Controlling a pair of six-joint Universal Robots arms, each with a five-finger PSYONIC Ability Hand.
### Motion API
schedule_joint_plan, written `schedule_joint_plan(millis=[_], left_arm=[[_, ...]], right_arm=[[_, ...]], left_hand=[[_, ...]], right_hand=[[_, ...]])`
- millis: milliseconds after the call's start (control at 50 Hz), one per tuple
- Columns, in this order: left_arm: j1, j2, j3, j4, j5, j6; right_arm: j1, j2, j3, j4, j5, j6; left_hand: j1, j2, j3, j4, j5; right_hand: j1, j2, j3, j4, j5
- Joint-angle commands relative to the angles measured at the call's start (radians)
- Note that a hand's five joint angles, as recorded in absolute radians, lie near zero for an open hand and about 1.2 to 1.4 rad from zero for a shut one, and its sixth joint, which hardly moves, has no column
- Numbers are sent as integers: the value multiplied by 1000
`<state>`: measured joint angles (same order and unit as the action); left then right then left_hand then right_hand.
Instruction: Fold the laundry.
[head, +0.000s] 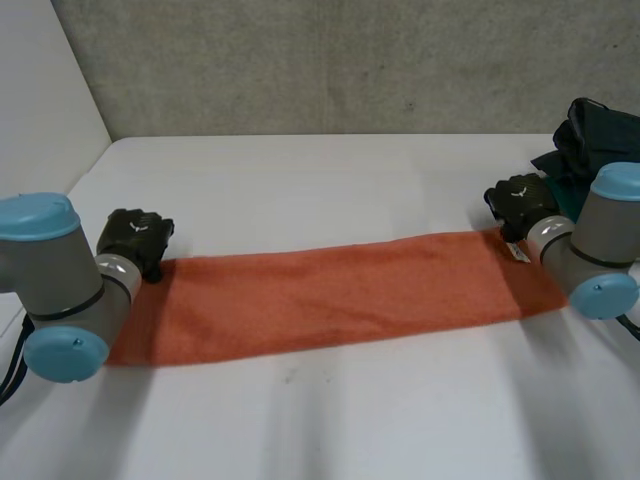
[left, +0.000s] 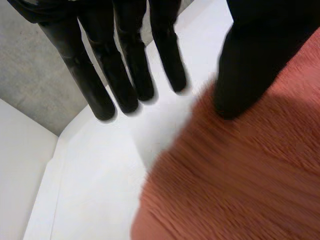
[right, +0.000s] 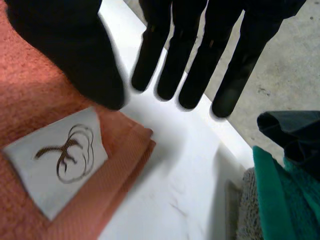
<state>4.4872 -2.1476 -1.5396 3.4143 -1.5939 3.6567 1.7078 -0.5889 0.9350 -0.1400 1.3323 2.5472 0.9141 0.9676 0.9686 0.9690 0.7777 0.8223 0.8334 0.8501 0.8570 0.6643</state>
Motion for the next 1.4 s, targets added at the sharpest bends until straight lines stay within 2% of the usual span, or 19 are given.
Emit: schedule_joint_plan(millis=[20,120,260,360,540,640,720,780,820,840,860,880,940,1020,1100,1260,1300,1340,1400], left_arm=[[-23,9,-1,17,-29,5],[-19,58,-16,11,-93,3],[-16,236,-125,6,-101,-1],[-28,359,-217,6,-90,-13],[-80,454,-318,2,67,-208],[-91,454,-327,0,103,-268],[-105,453,-327,2,112,-279],[-111,451,-329,2,112,-279],[-114,451,-329,2,112,-279],[-115,451,-329,2,112,-279],[-118,451,-329,2,112,-279],[-120,451,-329,2,112,-279],[-128,453,-329,2,111,-274],[-134,463,-326,2,112,-270],[-134,495,-324,2,112,-271],[-137,537,-330,-1,111,-280],[-138,543,-330,-6,111,-280],[-141,549,-332,-12,111,-280],[-143,560,-330,-18,111,-280]], right_arm=[[27,-14,27,-29,77,-2],[21,-136,114,-32,87,-8],[4,-389,353,0,-62,-10],[-105,-509,487,68,-131,-18],[-195,-531,633,103,-156,-86],[-217,-473,663,103,-221,-194],[-221,-416,648,99,-242,-206],[-221,-399,644,91,-242,-211],[-223,-375,637,74,-240,-212],[-223,-371,637,65,-240,-212],[-224,-368,637,54,-237,-214],[-235,-373,633,22,-222,-208],[-267,-379,657,-55,-171,-199],[-341,-481,721,-127,-29,-211],[-405,-563,754,-125,-10,-237],[-458,-580,763,-108,25,-355],[-444,-589,762,-112,31,-354],[-357,-630,752,-115,30,-338],[-144,-672,733,-156,24,-282]], left_hand=[[-659,-713,-714,-714,-698],[-662,-716,-717,-717,-701],[-665,-719,-720,-720,-704],[-665,-719,-720,-720,-704],[-648,-701,-702,-703,-686],[-642,-695,-696,-697,-680],[-642,-695,-696,-697,-680],[-642,-695,-696,-697,-680],[-642,-695,-696,-697,-680],[-642,-695,-696,-697,-680],[-642,-695,-696,-697,-680],[-642,-695,-696,-697,-680],[-639,-693,-693,-694,-677],[-639,-692,-693,-694,-677],[-642,-695,-696,-697,-680],[-642,-695,-696,-697,-680],[-642,-695,-696,-697,-680],[-645,-698,-699,-700,-683],[-642,-695,-696,-697,-680]], right_hand=[[-648,-659,-676,-682,-664],[-648,-659,-676,-682,-664],[-648,-659,-676,-682,-664],[-600,-611,-627,-634,-616],[-403,-414,-430,-437,-419],[-350,-361,-378,-385,-367],[-276,-288,-304,-311,-293],[-259,-270,-287,-294,-275],[-63,-74,-91,-98,-80],[118,107,90,83,102],[445,434,418,411,429],[573,562,545,538,556],[574,563,546,539,557],[574,563,546,539,557],[574,563,546,539,557],[574,563,546,539,557],[574,563,546,539,557],[574,563,546,539,557],[574,563,546,539,557]])
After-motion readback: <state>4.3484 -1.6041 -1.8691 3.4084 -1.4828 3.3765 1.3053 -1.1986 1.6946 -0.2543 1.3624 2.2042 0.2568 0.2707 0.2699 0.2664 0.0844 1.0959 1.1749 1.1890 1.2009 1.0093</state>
